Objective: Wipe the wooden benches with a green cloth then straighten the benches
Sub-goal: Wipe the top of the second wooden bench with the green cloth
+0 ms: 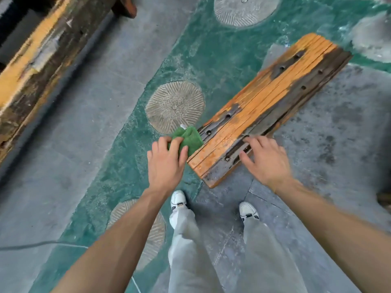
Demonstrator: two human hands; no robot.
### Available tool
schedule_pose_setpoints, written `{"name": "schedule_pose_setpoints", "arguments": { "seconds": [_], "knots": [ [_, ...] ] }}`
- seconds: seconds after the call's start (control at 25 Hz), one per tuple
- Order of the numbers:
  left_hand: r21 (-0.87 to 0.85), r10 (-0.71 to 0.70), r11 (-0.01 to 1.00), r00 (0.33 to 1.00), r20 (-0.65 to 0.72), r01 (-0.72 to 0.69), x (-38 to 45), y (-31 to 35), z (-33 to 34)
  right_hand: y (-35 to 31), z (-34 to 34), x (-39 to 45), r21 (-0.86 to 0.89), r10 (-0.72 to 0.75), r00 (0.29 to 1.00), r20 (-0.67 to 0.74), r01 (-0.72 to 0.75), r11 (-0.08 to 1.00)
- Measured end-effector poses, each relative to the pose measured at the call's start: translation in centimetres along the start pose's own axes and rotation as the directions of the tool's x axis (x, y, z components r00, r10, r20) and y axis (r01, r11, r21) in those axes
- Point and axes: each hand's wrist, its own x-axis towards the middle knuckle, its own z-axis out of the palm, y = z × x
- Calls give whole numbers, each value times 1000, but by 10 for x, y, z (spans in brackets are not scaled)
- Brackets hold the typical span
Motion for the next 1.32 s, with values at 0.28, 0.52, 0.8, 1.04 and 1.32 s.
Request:
{"name": "schedule_pose_setpoints", "arguments": {
  "seconds": [0.28,0.52,0.8,1.04,1.32],
  "knots": [
    [-29,339,940,923,184,-340,89,-102,148,-35,156,58,96,327,944,43,-330,939],
    [-48,593,800,774,222,-598,91,-134,299,-32,275,96,124,430,902,36,-431,894],
    [81,577,762,731,365,-642,76,-138,376,26,336,123,81,333,933,-135,-324,943],
    [134,151,972,951,271,-192,82,-89,388,63,340,153,59,269,956,-115,-263,963],
    [-116,718,669,598,358,-734,-38,-81,379,72,333,156,114,270,954,-126,-257,960]
  ]
}}
